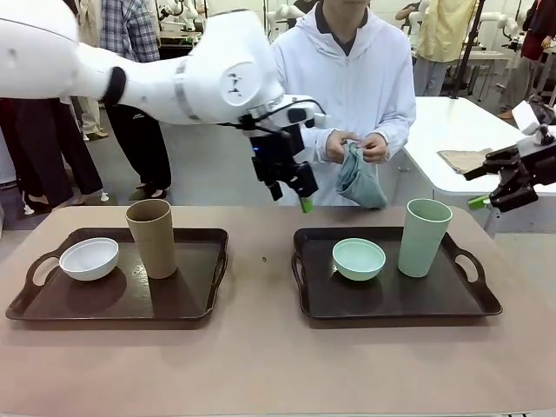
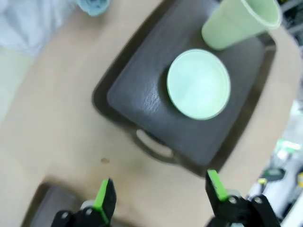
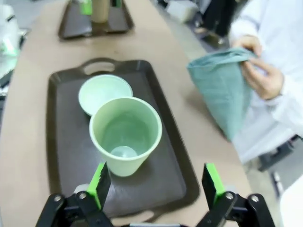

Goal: Set up a tray with a mat and arrange the tableware.
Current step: Pick up the Picnic Bowl and Reusable plastic cup from the Handle tray in front of the human's position and hold them in the air.

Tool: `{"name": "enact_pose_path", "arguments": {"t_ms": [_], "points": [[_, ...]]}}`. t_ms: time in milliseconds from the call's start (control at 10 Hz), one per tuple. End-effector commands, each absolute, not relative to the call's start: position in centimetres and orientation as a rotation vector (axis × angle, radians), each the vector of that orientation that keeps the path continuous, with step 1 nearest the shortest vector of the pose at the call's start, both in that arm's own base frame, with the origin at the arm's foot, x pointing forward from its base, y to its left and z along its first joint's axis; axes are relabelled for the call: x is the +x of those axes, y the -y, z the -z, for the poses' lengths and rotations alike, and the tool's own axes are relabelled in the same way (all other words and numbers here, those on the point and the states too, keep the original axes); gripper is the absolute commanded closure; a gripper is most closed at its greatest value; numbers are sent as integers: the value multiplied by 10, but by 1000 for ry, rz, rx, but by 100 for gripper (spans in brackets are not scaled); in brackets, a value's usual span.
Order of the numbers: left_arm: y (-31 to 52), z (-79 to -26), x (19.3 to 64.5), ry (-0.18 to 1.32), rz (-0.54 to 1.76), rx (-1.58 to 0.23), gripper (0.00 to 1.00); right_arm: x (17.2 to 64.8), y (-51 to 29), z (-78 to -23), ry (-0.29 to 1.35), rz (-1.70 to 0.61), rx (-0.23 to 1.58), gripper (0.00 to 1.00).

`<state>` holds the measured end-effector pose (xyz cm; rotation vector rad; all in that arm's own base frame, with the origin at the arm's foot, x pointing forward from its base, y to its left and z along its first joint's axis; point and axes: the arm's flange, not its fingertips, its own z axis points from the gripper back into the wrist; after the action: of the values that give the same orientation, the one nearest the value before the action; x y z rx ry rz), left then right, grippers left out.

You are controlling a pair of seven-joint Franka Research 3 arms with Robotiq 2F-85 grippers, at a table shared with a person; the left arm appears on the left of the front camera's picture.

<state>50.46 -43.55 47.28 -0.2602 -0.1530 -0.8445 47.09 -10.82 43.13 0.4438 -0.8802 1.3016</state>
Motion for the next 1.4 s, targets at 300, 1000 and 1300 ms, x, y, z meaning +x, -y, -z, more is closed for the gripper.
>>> {"name": "enact_pose_path", "arguments": {"t_ms": [300, 1000, 1300], "points": [[514, -451, 524, 154, 741, -253, 0, 468, 119, -409, 744, -1471, 555, 0], [507, -441, 518, 145, 741, -261, 0, 467, 112, -407, 753, -1433, 555, 0], [511, -451, 482, 141, 407, -26, 0, 496, 127, -364, 724, -1398, 619, 0]]}}
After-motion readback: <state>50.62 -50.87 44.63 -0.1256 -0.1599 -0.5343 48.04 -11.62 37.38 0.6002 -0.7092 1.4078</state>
